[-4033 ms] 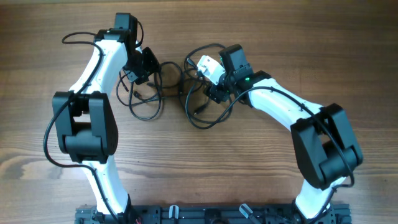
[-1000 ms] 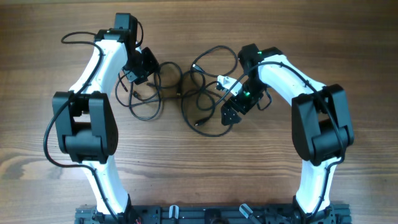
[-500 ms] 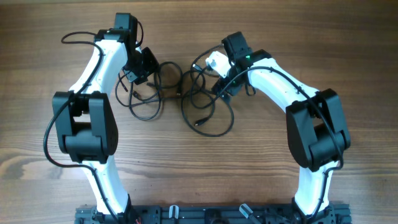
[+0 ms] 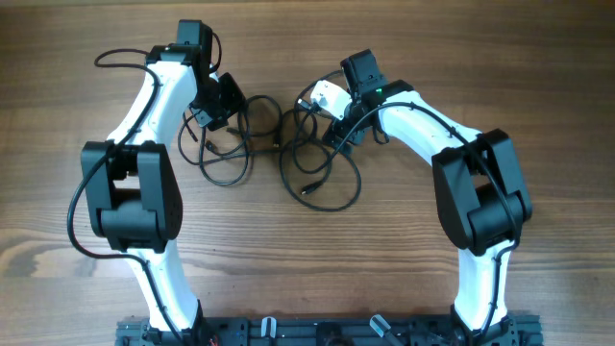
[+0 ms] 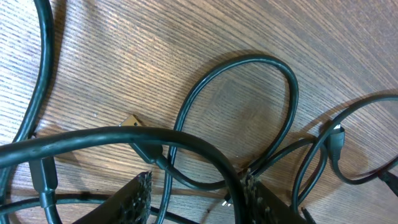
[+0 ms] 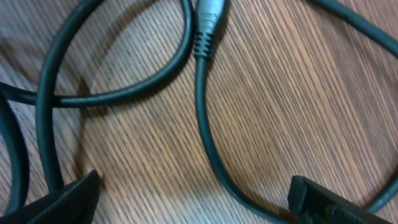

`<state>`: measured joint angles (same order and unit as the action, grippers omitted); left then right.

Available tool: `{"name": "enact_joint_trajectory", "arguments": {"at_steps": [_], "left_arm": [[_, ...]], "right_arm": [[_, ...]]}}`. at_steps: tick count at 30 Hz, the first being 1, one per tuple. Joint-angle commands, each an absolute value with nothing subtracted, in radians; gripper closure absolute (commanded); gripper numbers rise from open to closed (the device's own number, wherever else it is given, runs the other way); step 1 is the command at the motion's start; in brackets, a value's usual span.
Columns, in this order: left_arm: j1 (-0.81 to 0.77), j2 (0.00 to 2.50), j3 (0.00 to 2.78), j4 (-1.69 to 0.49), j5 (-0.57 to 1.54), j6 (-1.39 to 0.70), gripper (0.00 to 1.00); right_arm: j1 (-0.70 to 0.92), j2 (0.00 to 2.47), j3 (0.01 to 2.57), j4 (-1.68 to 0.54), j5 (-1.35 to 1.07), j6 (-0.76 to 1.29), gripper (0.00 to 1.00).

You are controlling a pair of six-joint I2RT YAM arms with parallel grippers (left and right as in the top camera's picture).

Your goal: Untangle cables

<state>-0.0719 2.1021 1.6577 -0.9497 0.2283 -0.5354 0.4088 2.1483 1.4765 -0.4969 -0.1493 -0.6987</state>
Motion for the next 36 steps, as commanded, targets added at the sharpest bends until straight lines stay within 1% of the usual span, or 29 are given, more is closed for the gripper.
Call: {"name": "enact_joint_trajectory", "arguments": {"at_steps": [1, 5, 8, 10, 12, 15, 19, 22, 25, 28, 32, 36], "left_arm": [[-0.069, 2.109, 1.653, -0.95, 0.207, -0.527, 0.51], [-0.069, 2.109, 1.653, -0.95, 0.207, -0.527, 0.51], [-0.069, 2.109, 1.653, -0.95, 0.207, -0.527, 0.51], [-0.069, 2.109, 1.653, -0.951, 0.207, -0.527, 0.51], [-0.069, 2.109, 1.653, -0.951, 0.208, -0.527, 0.51], [-0.069, 2.109, 1.653, -0.951, 0.207, -0.527, 0.51], [-0.069, 2.109, 1.653, -0.951, 0.208, -0.527, 0.51], [-0.069, 2.109, 1.653, -0.951, 0.208, -0.527, 0.51], [-0.069, 2.11, 1.653, -0.95, 0.208, -0.527, 0.51], [-0.069, 2.11, 1.653, -0.95, 0.207, -0.527, 0.51], [-0.069, 2.109, 1.653, -0.951, 0.207, -0.527, 0.51], [-0.069, 2.11, 1.653, -0.95, 0.207, -0.527, 0.51]], "right_arm": [[0.408, 2.195, 1.472, -0.512, -0.186, -0.698, 0.0], [0.408, 2.143, 1.473, -0.59, -0.328, -0.682, 0.0], [0.399, 2.118, 1.473, -0.648, -0.341, -0.685, 0.0], [0.388, 2.118, 1.473, -0.682, -0.354, -0.717, 0.0], [0.37, 2.119, 1.473, -0.741, -0.414, -0.779, 0.0], [0.353, 2.118, 1.473, -0.823, -0.474, -0.812, 0.0], [0.342, 2.116, 1.473, -0.918, -0.563, -0.809, 0.0], [0.342, 2.115, 1.473, -0.948, -0.655, -0.779, 0.0], [0.347, 2.115, 1.473, -0.929, -0.648, -0.672, 0.0], [0.364, 2.115, 1.473, -0.893, -0.638, -0.631, 0.0], [0.413, 2.115, 1.473, -0.802, -0.495, -0.456, 0.0], [0.462, 2.115, 1.473, -0.763, -0.389, -0.375, 0.0]]}}
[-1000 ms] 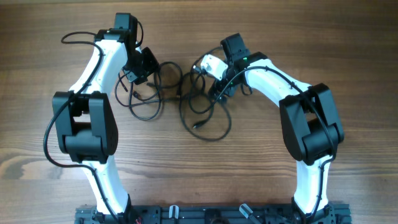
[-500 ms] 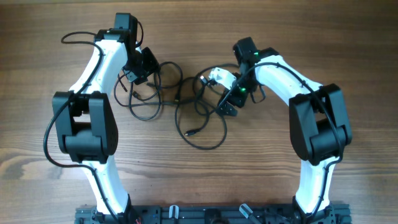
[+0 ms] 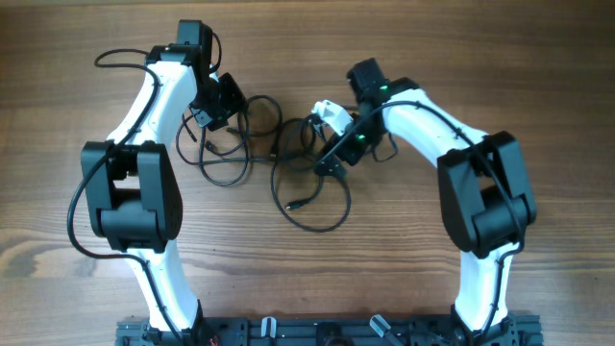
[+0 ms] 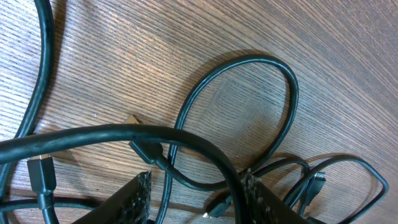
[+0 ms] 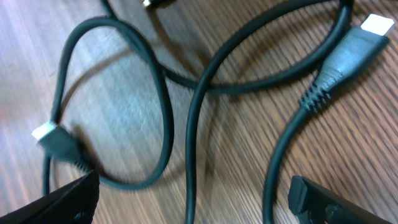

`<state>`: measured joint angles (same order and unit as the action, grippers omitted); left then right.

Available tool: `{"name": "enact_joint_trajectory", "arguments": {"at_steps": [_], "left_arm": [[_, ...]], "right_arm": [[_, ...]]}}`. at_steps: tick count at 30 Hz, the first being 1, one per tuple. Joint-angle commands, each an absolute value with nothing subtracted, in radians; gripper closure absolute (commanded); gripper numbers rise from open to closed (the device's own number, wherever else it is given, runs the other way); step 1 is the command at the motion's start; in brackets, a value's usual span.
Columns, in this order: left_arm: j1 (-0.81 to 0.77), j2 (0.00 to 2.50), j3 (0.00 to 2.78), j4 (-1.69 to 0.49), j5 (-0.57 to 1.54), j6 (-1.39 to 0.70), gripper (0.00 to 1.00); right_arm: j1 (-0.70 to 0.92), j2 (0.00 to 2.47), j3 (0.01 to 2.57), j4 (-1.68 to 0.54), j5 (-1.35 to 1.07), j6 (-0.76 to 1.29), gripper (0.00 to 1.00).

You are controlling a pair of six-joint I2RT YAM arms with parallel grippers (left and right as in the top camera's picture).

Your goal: Untangle cables

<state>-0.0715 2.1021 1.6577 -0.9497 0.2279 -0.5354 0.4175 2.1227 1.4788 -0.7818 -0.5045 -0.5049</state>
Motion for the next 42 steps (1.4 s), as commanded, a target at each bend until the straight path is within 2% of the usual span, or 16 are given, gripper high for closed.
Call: {"name": "enact_joint_trajectory", "arguments": {"at_steps": [1, 13, 19, 20, 21, 23, 24, 27, 34, 42], "left_arm": [[-0.069, 2.109, 1.653, -0.95, 0.207, -0.527, 0.51], [-0.069, 2.11, 1.653, -0.95, 0.207, -0.527, 0.51], [-0.069, 2.109, 1.653, -0.95, 0.208, -0.527, 0.51], [-0.069, 2.109, 1.653, -0.95, 0.207, -0.527, 0.5], [-0.069, 2.109, 1.653, -0.95, 0.207, -0.527, 0.5], [-0.069, 2.109, 1.653, -0.95, 0.207, -0.527, 0.51], [-0.069, 2.11, 1.653, -0.95, 0.207, -0.527, 0.5], [-0.069, 2.11, 1.653, -0.95, 0.207, -0.527, 0.5], [-0.069, 2.11, 1.653, -0.95, 0.207, -0.527, 0.5], [-0.069, 2.11, 1.653, -0.95, 0.207, -0.527, 0.5]], "right_arm": [[0.478, 2.115, 1.473, -0.759, -0.35, -0.362, 0.0], [0.56, 2.117, 1.473, -0.756, -0.069, -0.266, 0.0], [0.556, 2.117, 1.473, -0.75, -0.136, -0.184, 0.01], [0.556, 2.117, 1.473, -0.755, -0.135, -0.184, 0.2], [0.556, 2.117, 1.473, -0.759, -0.131, -0.184, 0.46], [0.556, 2.117, 1.473, -0.765, -0.131, -0.184, 0.77], [0.556, 2.117, 1.473, -0.767, -0.131, -0.183, 0.86], [0.556, 2.117, 1.473, -0.772, -0.131, -0.183, 0.96], [0.556, 2.032, 1.474, -0.772, -0.081, -0.147, 0.96], [0.556, 1.685, 1.474, -0.763, 0.019, -0.113, 0.96]]}}
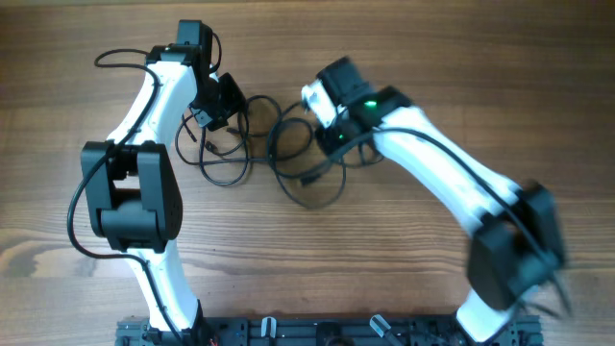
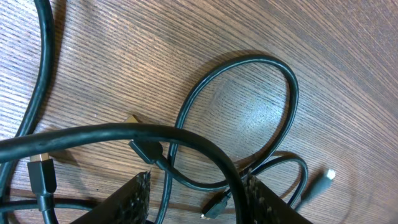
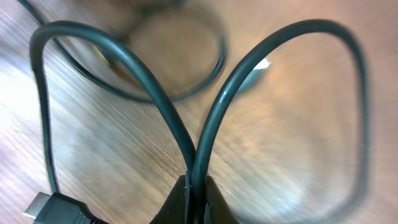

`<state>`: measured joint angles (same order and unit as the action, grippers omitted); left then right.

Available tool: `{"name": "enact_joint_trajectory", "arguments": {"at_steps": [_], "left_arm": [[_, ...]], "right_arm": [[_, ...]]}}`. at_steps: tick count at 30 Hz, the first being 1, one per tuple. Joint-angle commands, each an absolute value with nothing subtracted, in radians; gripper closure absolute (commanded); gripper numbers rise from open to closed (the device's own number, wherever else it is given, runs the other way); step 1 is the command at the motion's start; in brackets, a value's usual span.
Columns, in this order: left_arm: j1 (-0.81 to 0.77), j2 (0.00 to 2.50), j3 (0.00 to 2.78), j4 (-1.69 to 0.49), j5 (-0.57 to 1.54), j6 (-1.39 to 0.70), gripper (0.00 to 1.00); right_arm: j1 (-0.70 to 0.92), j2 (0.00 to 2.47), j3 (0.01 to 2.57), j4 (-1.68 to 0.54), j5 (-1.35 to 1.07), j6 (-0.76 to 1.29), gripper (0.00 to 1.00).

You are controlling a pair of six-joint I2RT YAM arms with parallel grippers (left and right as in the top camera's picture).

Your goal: Untangle cables

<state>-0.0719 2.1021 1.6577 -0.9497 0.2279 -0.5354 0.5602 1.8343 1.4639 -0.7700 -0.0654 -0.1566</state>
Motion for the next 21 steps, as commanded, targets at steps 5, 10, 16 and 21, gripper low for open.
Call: {"name": "enact_joint_trajectory", "arguments": {"at_steps": [5, 10, 16, 21], "left_arm": [[-0.069, 2.109, 1.653, -0.95, 0.207, -0.527, 0.5], [-0.069, 2.109, 1.653, -0.95, 0.207, -0.527, 0.5], [-0.069, 2.11, 1.653, -0.95, 0.208, -0.527, 0.5], [-0.069, 2.109, 1.653, -0.951, 0.208, -0.527, 0.5]], "right_arm": [[0.551, 1.52, 1.474, -0.763, 0.17, -0.081, 0.96], [0.535, 1.462, 1.473, -0.764, 0.43, 0.023, 0.96], [0.438, 1.478, 1.473, -0.761, 0.616, 0.06, 0.96], [0.228, 1.484, 1.473, -0.765, 0.6, 0.183, 0.96]]}}
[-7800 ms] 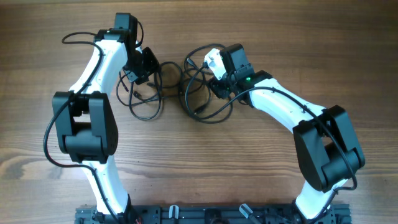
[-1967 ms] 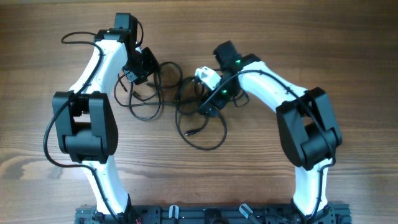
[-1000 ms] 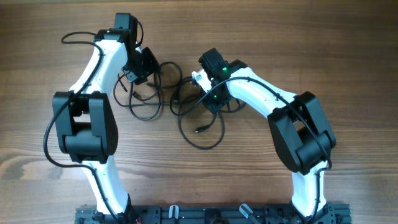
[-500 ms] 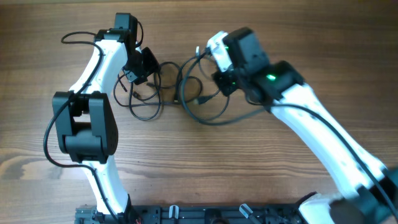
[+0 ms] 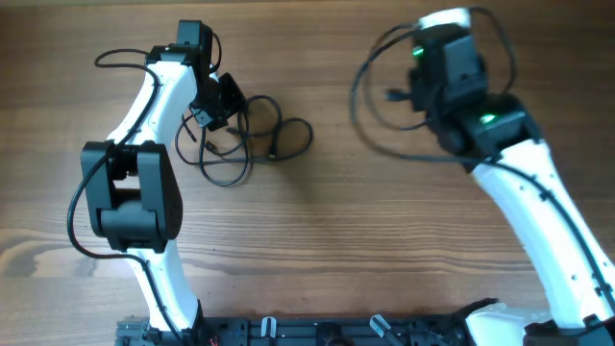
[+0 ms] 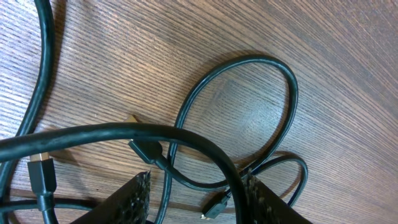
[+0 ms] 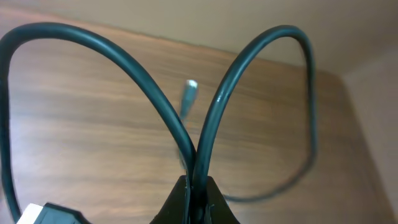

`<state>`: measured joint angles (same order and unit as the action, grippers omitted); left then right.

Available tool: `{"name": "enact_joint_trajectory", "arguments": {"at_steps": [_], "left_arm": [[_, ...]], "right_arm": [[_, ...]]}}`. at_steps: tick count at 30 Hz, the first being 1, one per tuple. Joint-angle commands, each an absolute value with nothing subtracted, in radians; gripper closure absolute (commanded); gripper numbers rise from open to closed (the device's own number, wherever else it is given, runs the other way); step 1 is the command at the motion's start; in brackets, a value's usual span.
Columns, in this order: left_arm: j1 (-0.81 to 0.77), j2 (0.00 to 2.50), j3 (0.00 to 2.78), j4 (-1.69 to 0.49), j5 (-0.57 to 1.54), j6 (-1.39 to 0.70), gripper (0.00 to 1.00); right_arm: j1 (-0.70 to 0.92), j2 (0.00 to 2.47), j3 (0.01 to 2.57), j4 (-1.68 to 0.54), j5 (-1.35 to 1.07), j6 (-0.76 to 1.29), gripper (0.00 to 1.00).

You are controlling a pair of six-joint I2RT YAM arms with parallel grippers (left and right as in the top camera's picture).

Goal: Untangle cables
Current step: 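Carry the cable to the table's right side and release it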

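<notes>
Several black cables (image 5: 226, 180) lie tangled at the back left of the table. My left gripper (image 5: 219, 101) stands low over them, its fingers (image 6: 138, 196) apart. A thick black cable (image 6: 124, 132) runs between the fingers without being pinched, and a thinner loop (image 6: 273, 65) lies beyond. My right gripper (image 7: 196, 186) is raised at the back right, shut on two strands of another black cable (image 7: 249, 53). That cable's loops (image 5: 356, 91) hang blurred in the air, and one plug (image 7: 189, 93) dangles.
Bare wooden table (image 5: 317, 240) fills the middle and front. A gold-tipped plug (image 6: 132, 119) and a small dark plug (image 6: 217, 204) lie within the left tangle. The right arm (image 5: 500, 144) reaches over the right half. A black rail (image 5: 317, 332) runs along the front edge.
My right gripper, then low at the middle next to the tangle, is now high at the back right with its cable clear of the pile. The left gripper has not moved.
My right gripper was open over the right side of the tangle, and still open there a moment later. Then it was shut on two strands. Now it holds that cable in the air, apart from the left pile. The left gripper stayed over its cables throughout.
</notes>
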<state>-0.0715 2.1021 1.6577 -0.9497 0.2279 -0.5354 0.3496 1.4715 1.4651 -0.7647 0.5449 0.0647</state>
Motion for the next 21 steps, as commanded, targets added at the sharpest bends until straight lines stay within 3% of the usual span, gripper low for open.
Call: {"name": "enact_joint_trajectory", "arguments": {"at_steps": [1, 8, 19, 20, 21], "left_arm": [[-0.069, 2.109, 1.653, -0.951, 0.208, -0.527, 0.5], [-0.069, 2.11, 1.653, -0.95, 0.208, -0.527, 0.49], [-0.069, 2.109, 1.653, -0.951, 0.208, -0.527, 0.48], [-0.07, 2.11, 1.653, -0.951, 0.208, -0.527, 0.48], [-0.07, 2.11, 1.653, -0.951, 0.208, -0.527, 0.48]], "right_arm": [[0.186, 1.484, 1.473, -0.765, 0.575, 0.207, 0.96], [-0.106, 1.511, 1.473, -0.764, 0.376, 0.253, 0.96], [-0.389, 1.732, 1.473, -0.772, 0.202, 0.265, 0.95], [-0.402, 1.754, 1.473, -0.773, 0.18, 0.265, 0.91], [-0.413, 1.777, 1.473, -0.776, 0.16, 0.265, 0.78]]}}
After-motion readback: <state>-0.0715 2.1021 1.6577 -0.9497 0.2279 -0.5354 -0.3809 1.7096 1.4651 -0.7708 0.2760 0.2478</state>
